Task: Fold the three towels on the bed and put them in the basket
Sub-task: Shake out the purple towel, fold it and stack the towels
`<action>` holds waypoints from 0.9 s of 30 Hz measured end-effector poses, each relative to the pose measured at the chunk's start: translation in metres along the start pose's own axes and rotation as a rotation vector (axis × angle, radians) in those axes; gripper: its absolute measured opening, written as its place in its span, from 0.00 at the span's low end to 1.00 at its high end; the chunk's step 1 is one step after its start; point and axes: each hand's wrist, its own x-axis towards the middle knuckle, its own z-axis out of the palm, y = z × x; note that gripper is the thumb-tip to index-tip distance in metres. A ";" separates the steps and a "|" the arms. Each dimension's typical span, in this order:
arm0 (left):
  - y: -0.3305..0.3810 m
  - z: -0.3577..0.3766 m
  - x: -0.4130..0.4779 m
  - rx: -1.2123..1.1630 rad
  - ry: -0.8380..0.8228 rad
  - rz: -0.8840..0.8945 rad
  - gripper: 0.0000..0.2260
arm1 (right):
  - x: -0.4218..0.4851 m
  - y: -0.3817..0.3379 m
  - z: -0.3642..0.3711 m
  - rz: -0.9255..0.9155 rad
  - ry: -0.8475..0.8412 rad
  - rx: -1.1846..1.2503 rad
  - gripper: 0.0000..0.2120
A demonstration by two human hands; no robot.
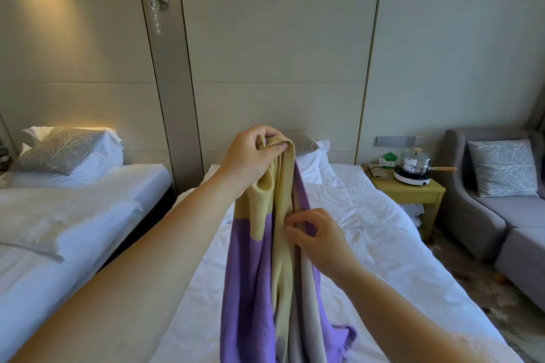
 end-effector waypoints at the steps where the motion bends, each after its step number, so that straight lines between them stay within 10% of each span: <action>1: 0.000 0.001 0.000 -0.003 0.004 0.000 0.03 | 0.001 0.001 0.002 0.008 -0.002 -0.013 0.06; 21: -0.037 -0.035 0.007 0.144 0.324 -0.150 0.02 | 0.034 0.001 -0.041 0.194 0.033 0.310 0.09; 27: -0.073 -0.029 -0.018 0.341 0.040 -0.328 0.17 | 0.060 -0.039 -0.071 0.192 -0.140 0.369 0.10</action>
